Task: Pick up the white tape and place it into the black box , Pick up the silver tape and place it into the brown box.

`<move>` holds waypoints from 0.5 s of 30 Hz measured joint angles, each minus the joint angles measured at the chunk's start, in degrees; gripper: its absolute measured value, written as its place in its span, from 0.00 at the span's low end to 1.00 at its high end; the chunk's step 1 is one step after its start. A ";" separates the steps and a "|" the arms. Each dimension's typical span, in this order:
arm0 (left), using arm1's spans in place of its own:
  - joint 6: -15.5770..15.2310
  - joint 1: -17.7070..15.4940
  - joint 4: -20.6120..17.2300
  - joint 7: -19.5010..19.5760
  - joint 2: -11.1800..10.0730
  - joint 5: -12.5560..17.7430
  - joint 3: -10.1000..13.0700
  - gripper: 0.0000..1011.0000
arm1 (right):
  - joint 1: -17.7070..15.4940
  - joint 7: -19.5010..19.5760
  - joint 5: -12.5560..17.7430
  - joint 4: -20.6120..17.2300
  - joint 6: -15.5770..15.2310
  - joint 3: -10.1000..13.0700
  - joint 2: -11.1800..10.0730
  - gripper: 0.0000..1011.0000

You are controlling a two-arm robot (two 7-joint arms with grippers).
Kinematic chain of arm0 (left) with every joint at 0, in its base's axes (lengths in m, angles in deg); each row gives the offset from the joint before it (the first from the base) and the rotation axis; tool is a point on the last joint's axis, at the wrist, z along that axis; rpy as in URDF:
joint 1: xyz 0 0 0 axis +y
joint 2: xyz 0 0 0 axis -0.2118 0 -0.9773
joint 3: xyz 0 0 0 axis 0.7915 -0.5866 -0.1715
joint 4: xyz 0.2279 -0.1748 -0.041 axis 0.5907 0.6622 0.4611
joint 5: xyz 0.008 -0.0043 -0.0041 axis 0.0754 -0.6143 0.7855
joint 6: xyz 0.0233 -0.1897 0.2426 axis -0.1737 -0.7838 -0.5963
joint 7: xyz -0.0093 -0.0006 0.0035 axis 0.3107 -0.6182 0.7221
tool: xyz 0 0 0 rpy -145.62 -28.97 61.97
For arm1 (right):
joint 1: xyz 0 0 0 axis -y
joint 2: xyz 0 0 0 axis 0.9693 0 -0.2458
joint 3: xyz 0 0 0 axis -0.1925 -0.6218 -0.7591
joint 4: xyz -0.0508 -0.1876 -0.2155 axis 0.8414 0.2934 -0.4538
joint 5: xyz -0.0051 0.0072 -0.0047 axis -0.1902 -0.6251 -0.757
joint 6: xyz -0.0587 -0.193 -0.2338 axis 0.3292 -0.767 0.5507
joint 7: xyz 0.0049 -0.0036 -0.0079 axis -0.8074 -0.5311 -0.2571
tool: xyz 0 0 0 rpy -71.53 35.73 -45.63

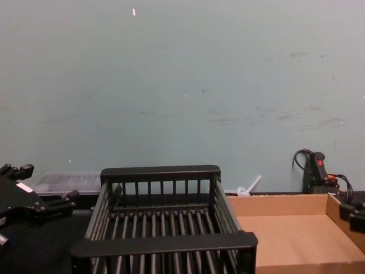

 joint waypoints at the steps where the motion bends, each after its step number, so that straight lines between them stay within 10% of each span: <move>1: 0.00 0.00 0.00 0.00 0.00 0.00 0.00 0.99 | 0.00 0.00 0.00 0.00 0.00 0.00 0.00 0.99; 15: 0.00 0.00 0.00 0.00 0.00 0.00 0.00 0.99 | -7.75 -3.48 2.83 -8.09 -5.54 2.96 -2.98 0.99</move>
